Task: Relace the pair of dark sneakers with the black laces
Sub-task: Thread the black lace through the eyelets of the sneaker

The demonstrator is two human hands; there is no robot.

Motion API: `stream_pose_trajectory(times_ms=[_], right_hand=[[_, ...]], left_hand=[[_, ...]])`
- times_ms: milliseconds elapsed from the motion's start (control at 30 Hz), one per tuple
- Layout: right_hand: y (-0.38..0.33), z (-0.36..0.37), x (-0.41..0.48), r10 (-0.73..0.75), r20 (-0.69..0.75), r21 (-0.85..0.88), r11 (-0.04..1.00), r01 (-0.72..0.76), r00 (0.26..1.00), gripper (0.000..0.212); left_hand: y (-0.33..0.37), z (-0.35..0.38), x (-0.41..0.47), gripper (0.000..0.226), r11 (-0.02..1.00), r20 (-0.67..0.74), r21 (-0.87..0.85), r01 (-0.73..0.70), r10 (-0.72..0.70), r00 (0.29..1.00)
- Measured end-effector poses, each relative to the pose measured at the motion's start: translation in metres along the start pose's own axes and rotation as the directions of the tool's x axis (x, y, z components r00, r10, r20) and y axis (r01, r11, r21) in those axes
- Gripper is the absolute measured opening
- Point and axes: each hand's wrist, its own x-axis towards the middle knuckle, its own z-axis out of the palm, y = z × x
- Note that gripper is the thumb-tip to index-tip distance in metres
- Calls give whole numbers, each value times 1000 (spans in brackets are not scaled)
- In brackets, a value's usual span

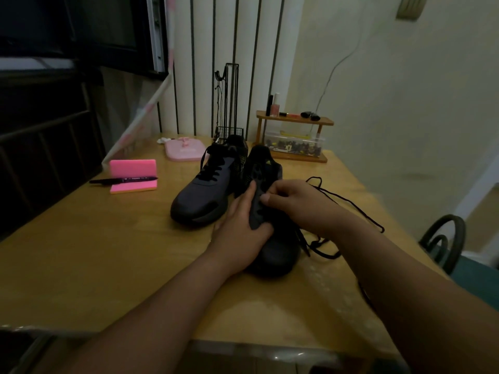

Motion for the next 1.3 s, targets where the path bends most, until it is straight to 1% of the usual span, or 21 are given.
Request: stream_pose_trajectory(times_ms=[133, 200, 233, 300, 333, 400, 433, 467, 533, 567, 600, 667, 733, 800, 867, 933, 1000, 1067, 1100, 1233, 1300], right_hand=[[2, 1, 3, -9, -44, -8, 1000, 9, 999, 24], [6, -1, 2, 1, -137, 33, 999, 4, 991, 28], [10, -2, 3, 17, -202, 58, 998, -6, 979, 29], [19, -6, 5, 81, -287, 96, 994, -56, 954, 23], [22, -9, 6, 114, -293, 104, 991, -86, 949, 21], [24, -13, 11, 155, -260, 116, 985, -129, 953, 29], [22, -15, 14, 163, -236, 115, 984, -139, 958, 36], [18, -17, 18, 166, -213, 93, 984, -149, 963, 44], [9, -20, 26, 178, -169, -21, 983, -184, 970, 56], [5, -20, 31, 188, -149, -97, 974, -204, 971, 59], [3, -20, 36, 207, -125, -168, 960, -226, 970, 58], [0, -20, 44, 254, -68, -239, 935, -263, 965, 48], [-1, -21, 47, 278, -49, -244, 928, -281, 959, 39], [-4, -23, 46, 301, -59, -212, 928, -307, 952, 38], [-6, -23, 44, 329, -76, -170, 926, -337, 941, 37], [-8, -23, 42, 343, -88, -167, 921, -353, 935, 33], [-9, -21, 43, 331, -101, -202, 917, -345, 938, 28], [-11, -17, 44, 315, -106, -253, 909, -332, 943, 26], [-12, -15, 45, 312, -103, -269, 905, -328, 944, 25], [-15, -11, 44, 319, -86, -289, 899, -330, 944, 24], [-14, -11, 43, 293, -85, -386, 872, -302, 952, 25]], left_hand=[[-3, -1, 1, 96, 1000, -10, -18, 24, -24, 1000], [-4, -1, 0, 91, 999, -39, -39, 18, -20, 999], [-4, -1, 0, 82, 997, -71, -73, 9, -14, 997], [-2, -3, -2, 54, 989, -160, -142, -37, 14, 987], [0, -5, -3, 41, 990, -200, -116, -80, 56, 978], [5, -14, -1, 28, 982, -218, 55, -180, 187, 958], [8, -21, 4, 24, 965, -174, 146, -219, 243, 954], [12, -30, 10, 21, 944, -98, 225, -243, 270, 958], [22, -49, 23, 18, 881, 90, 373, -290, 277, 957], [28, -57, 28, 16, 829, 167, 452, -330, 286, 944], [32, -63, 32, 14, 764, 220, 526, -374, 303, 927], [40, -66, 36, 10, 637, 285, 629, -446, 345, 894], [46, -64, 38, 7, 572, 317, 656, -492, 382, 868], [49, -63, 39, 3, 593, 310, 635, -496, 392, 866], [48, -63, 37, 3, 648, 277, 598, -471, 385, 880], [50, -63, 32, 6, 701, 267, 570, -428, 335, 904], [61, -67, 29, 12, 743, 328, 570, -352, 188, 926], [76, -71, 29, 19, 774, 410, 576, -263, 4, 912], [82, -74, 30, 19, 794, 432, 561, -236, -37, 901], [84, -78, 26, 16, 865, 427, 438, -246, 40, 903], [81, -77, 22, 13, 900, 421, 375, -221, 47, 906]])
